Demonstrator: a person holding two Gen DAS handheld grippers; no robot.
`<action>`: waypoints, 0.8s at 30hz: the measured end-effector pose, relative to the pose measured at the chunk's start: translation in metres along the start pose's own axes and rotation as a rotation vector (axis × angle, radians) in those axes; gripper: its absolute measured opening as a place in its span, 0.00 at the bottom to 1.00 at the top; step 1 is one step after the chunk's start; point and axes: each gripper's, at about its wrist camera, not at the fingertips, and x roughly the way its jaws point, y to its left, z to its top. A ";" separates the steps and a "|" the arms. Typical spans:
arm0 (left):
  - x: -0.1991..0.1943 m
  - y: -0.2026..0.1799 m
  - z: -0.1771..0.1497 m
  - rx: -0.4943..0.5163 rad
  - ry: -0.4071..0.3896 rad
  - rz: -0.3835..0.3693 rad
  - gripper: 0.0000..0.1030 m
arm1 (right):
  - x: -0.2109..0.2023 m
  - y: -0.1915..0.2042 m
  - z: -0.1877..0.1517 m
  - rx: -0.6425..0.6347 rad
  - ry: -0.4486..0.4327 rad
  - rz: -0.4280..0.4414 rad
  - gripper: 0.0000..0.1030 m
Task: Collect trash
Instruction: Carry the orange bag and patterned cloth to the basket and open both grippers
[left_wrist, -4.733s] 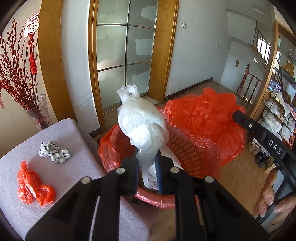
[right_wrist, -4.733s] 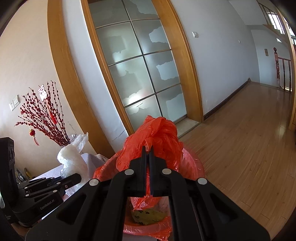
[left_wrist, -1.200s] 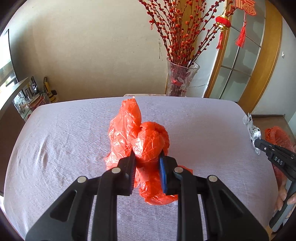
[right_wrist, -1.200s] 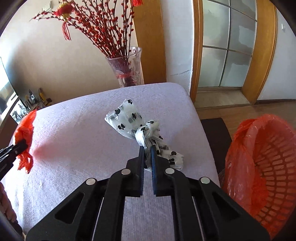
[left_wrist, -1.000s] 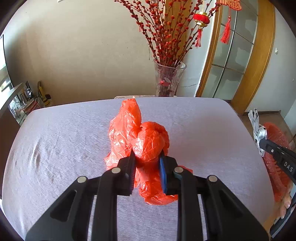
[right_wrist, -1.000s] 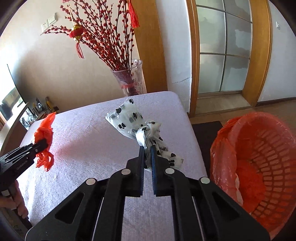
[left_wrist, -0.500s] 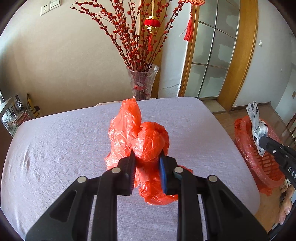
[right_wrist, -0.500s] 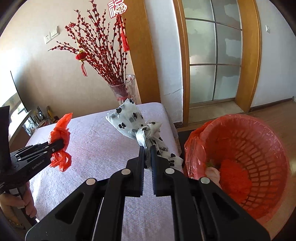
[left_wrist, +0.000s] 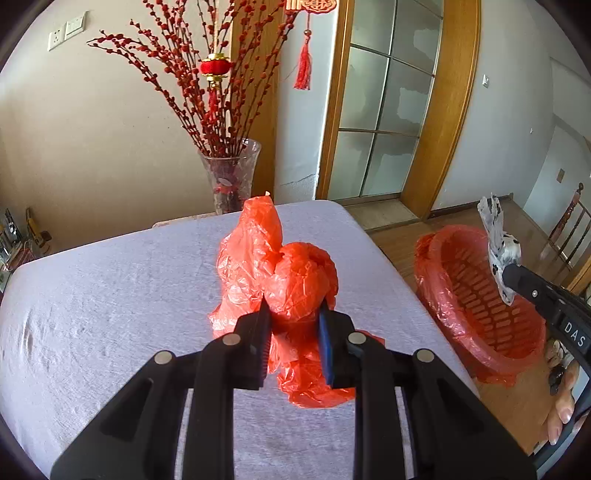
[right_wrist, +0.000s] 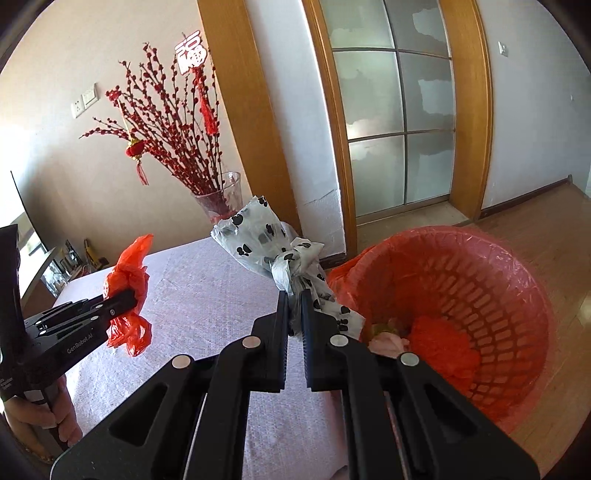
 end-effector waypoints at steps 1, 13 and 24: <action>0.001 -0.005 0.001 0.005 -0.002 -0.011 0.22 | -0.005 -0.006 0.001 0.011 -0.016 -0.010 0.07; 0.003 -0.108 0.014 0.103 -0.027 -0.237 0.22 | -0.060 -0.089 0.005 0.194 -0.179 -0.157 0.07; 0.028 -0.183 0.013 0.200 0.008 -0.343 0.23 | -0.057 -0.132 0.002 0.256 -0.163 -0.181 0.07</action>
